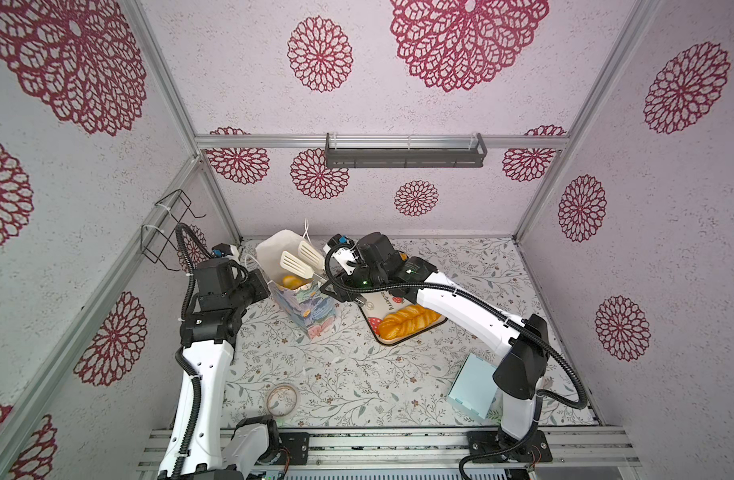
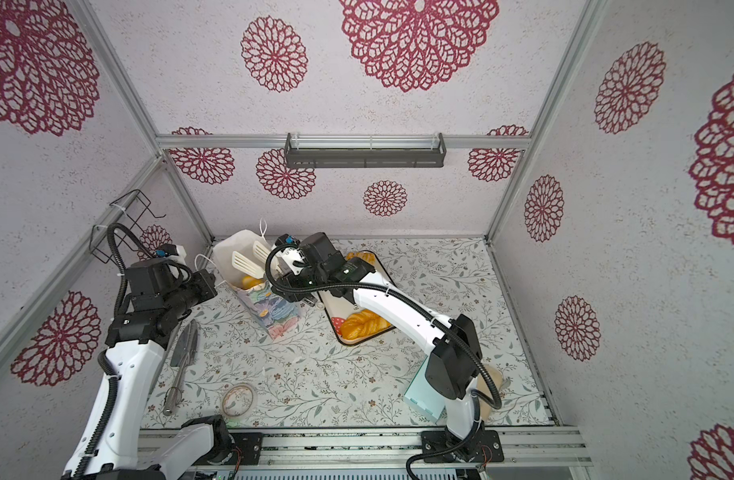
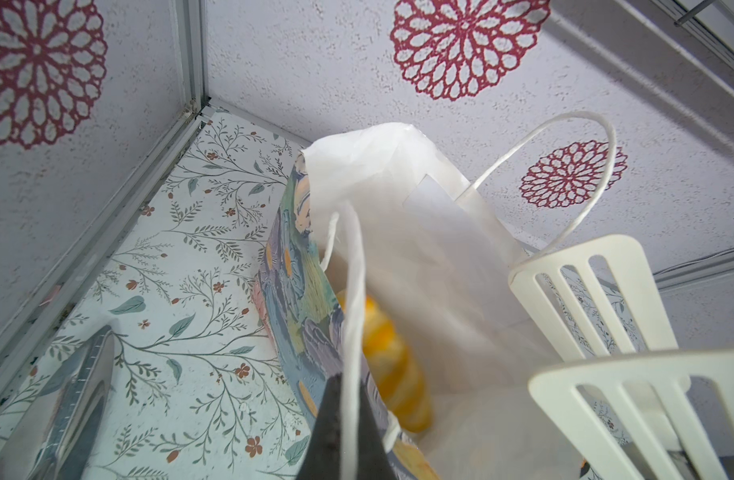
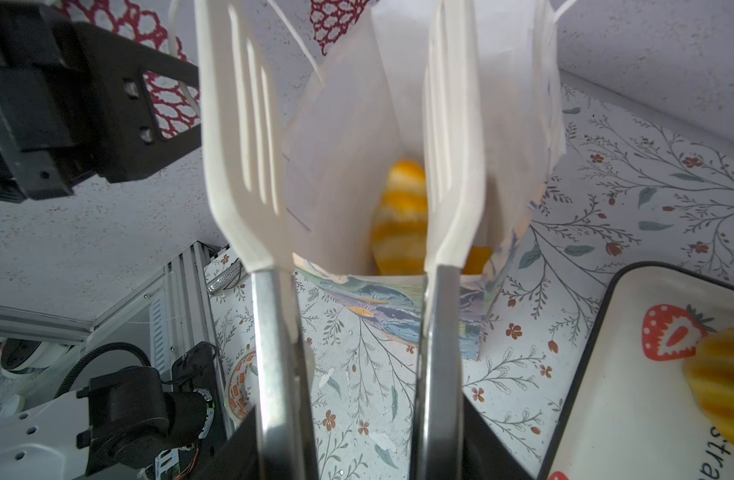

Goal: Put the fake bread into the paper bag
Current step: 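Open the tongs over the bag to drop the striped roll inside, then move the empty tongs with the right gripper back over the tray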

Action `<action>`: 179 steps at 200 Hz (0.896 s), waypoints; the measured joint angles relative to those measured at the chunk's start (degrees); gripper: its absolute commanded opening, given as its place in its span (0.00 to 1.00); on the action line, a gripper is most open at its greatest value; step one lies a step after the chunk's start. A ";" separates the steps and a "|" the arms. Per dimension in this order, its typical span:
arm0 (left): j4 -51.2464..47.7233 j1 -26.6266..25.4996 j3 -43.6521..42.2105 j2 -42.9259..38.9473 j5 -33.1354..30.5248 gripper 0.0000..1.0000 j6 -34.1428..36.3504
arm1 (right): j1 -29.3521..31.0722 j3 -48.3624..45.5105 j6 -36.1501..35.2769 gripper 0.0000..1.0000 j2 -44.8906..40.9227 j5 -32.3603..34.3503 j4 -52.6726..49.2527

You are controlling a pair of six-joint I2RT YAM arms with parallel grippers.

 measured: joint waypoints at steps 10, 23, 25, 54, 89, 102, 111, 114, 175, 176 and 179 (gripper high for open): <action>0.00 0.00 0.00 0.00 0.00 0.00 0.00 | 0.00 0.00 0.00 0.55 0.00 0.02 0.00; 0.00 0.02 0.00 0.00 0.00 0.00 0.00 | 0.00 0.00 0.00 0.55 0.00 0.04 0.00; 0.00 0.02 0.00 0.00 0.02 0.00 0.00 | 0.00 0.00 0.00 0.55 0.00 0.04 0.00; 0.00 0.04 0.00 0.00 0.02 0.00 0.00 | 0.00 0.00 -0.48 0.54 0.00 0.61 -0.15; 0.00 0.04 0.00 0.00 0.04 0.00 0.00 | 0.00 -0.52 -1.09 0.54 -0.52 2.99 -0.04; 0.00 0.04 0.00 0.00 0.04 0.00 0.00 | 0.00 -1.40 -1.49 0.54 -1.49 3.78 -0.09; 0.00 0.04 0.00 0.00 0.07 0.00 -0.02 | -0.07 -1.79 -1.64 0.54 -2.21 4.57 -0.11; 0.00 0.04 0.00 0.00 0.07 0.00 -0.02 | -0.07 -1.90 -1.70 0.54 -2.47 4.72 -0.11; 0.02 0.07 0.00 0.00 0.24 0.00 -0.02 | -2.38 -8.07 -1.18 0.54 -10.34 8.26 3.78; 0.02 0.07 0.00 0.00 0.24 0.00 -0.02 | -2.54 -8.26 -0.98 0.54 -10.49 8.35 3.91; 0.00 0.07 0.00 0.00 0.24 0.00 -0.02 | -2.80 -8.61 -0.81 0.54 -10.80 8.44 4.26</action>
